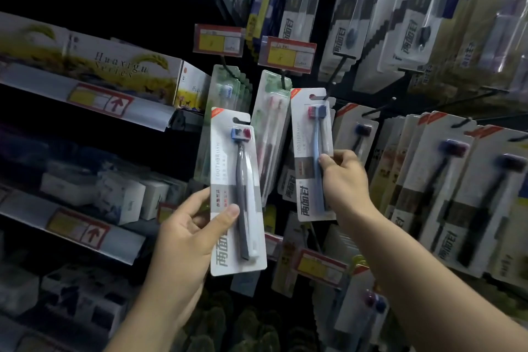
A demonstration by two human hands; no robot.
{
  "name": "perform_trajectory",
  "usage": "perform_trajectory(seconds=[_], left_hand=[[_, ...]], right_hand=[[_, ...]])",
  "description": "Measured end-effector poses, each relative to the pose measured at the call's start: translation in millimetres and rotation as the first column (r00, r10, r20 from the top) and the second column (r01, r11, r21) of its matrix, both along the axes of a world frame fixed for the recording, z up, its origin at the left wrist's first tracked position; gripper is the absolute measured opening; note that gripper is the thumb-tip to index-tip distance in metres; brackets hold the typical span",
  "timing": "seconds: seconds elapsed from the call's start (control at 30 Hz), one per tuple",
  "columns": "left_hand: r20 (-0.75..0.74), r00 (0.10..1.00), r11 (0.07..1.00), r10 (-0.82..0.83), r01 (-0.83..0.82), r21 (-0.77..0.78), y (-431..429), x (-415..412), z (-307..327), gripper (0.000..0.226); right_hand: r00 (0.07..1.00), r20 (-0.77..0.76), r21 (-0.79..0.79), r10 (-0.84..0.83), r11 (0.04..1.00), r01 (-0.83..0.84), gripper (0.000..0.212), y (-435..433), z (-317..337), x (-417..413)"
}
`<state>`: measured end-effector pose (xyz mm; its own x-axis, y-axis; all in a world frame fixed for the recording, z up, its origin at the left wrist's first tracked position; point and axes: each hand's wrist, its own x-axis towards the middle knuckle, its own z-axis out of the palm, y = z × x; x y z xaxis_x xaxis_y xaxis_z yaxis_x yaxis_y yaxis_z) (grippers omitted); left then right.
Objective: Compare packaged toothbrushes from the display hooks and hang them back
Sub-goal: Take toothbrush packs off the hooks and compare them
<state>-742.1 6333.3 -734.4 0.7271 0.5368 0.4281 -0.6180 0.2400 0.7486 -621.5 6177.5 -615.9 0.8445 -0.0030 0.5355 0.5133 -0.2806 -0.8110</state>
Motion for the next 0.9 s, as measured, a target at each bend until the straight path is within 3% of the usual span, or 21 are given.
perform_trajectory(seconds=[0.23,0.47,0.57,0.67,0.77,0.83,0.9], left_hand=[[0.015,1.000,1.000,-0.027,0.027,-0.009,-2,-1,0,0.026],[0.019,0.999,0.999,-0.032,0.032,-0.030,-1,-6,1,0.024],[0.021,0.999,0.999,-0.039,0.039,-0.028,-1,-6,-1,0.025],[0.029,0.999,0.999,-0.041,0.042,-0.017,-4,-4,-2,0.022],[0.028,0.999,0.999,-0.017,0.018,-0.028,-6,0,-3,0.018],[0.030,0.999,0.999,-0.015,0.017,-0.043,-7,3,-4,0.019],[0.041,0.999,0.998,-0.024,0.026,-0.056,-10,5,-4,0.019]], right_hand=[[0.986,-0.150,-0.042,-0.072,0.997,0.067,0.025,9,25,28],[0.980,-0.113,-0.205,-0.165,0.969,0.139,0.040,-2,5,43],[0.987,-0.034,-0.240,-0.156,0.960,0.143,0.028,-9,-6,29],[0.997,0.043,-0.230,0.065,0.972,-0.053,0.023,-8,-17,-2],[0.869,-0.070,-0.252,0.490,0.834,-0.491,0.018,-4,-29,-40],[0.807,-0.042,-0.323,0.590,0.756,-0.569,0.019,-5,-39,-57],[0.794,0.010,-0.356,0.608,0.744,-0.565,0.024,-6,-51,-62]])
